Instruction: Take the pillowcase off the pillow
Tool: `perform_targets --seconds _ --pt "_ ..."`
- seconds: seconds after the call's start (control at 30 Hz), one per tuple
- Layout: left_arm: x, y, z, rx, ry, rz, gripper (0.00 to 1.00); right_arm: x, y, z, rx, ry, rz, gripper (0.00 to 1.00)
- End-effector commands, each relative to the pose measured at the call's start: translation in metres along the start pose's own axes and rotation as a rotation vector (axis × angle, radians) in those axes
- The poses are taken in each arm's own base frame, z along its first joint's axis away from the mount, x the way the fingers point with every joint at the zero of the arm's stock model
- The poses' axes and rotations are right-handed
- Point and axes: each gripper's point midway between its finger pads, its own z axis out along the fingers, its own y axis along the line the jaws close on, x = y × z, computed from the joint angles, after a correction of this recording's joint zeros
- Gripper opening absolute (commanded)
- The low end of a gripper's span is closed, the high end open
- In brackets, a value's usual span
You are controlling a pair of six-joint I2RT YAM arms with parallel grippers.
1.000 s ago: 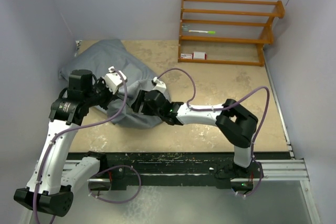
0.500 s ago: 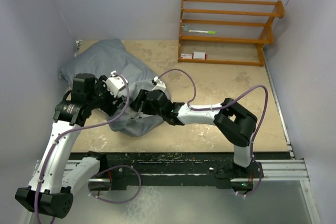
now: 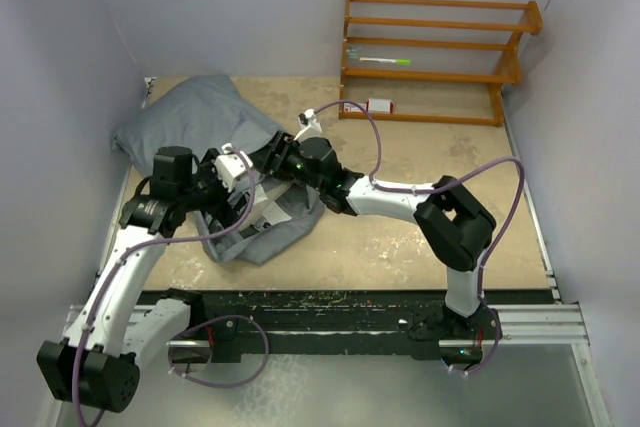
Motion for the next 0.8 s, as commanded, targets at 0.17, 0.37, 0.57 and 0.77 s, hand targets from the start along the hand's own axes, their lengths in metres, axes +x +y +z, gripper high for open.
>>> perform_targets --seconds 0.17,0.37,0.57,0.77 --pt "0.021 0.006 0.041 0.049 -0.005 0.118 0.92 -0.030 0.046 -0.019 -0.147 -0.067 0.024 0.63" --pt "0.023 -0.042 0.018 0.204 -0.119 0.378 0.78 -0.043 0.021 -0.010 -0.093 -0.063 0.031 0.63" --pt "0.058 -0.038 0.047 0.214 0.036 0.481 0.63 -0.049 0.024 -0.001 -0.087 -0.051 -0.015 0.63" --pt "0.086 -0.029 0.071 0.217 0.144 0.537 0.70 -0.056 0.029 0.000 -0.069 -0.049 -0.070 0.63"
